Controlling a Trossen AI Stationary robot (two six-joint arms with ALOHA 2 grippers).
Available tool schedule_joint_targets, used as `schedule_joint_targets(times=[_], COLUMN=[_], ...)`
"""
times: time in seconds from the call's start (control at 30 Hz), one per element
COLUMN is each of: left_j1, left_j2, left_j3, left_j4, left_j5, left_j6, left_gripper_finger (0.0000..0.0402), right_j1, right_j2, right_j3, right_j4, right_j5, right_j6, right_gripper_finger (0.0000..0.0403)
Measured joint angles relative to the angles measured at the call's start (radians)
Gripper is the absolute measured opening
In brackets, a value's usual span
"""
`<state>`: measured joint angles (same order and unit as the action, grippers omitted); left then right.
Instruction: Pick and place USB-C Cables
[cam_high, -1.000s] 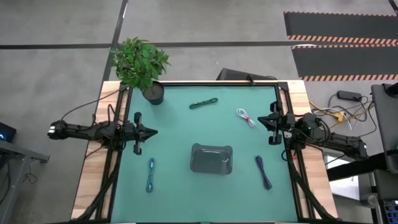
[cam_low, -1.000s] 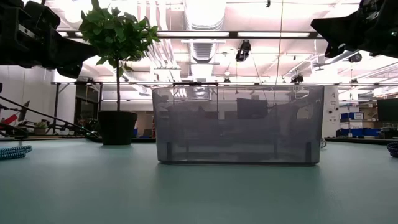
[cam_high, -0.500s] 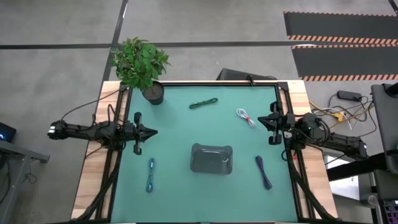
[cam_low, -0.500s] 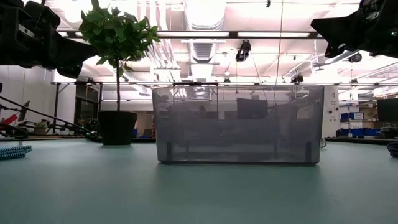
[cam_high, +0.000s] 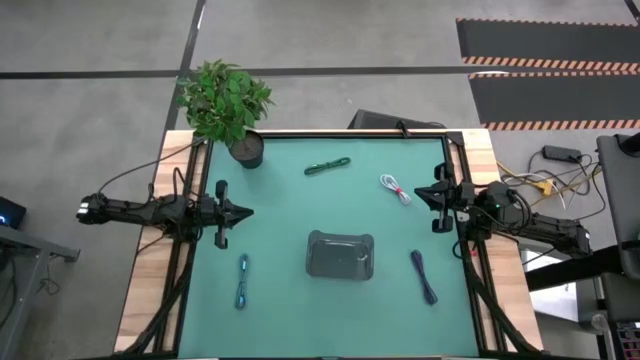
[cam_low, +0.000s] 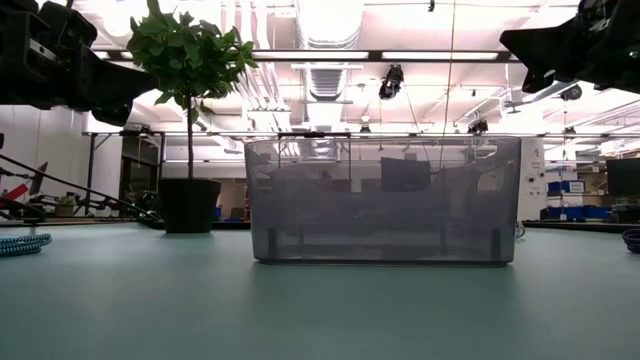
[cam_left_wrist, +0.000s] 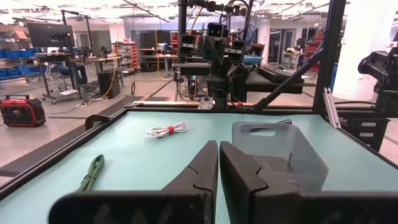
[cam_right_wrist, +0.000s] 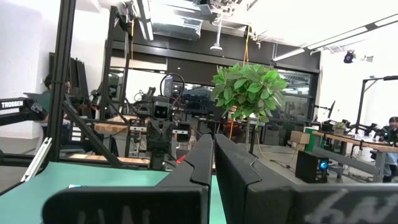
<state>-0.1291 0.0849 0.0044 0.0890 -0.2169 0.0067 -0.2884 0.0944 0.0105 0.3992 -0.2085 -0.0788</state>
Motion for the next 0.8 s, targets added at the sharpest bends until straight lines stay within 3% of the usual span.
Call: schedule_joint_targets(times=[0.8], left_j1=[0.0], left_j2=[0.0], left_j3=[0.0], left_j4=[0.0], left_j5=[0.0], left_j6=[0.0], left_gripper_finger=[0.0001], right_j1=[0.0], right_j2=[0.0], right_j3=[0.0], right_j4=[0.001], right_j5=[0.003], right_j6=[-0.031], right_gripper_finger=[0.0009])
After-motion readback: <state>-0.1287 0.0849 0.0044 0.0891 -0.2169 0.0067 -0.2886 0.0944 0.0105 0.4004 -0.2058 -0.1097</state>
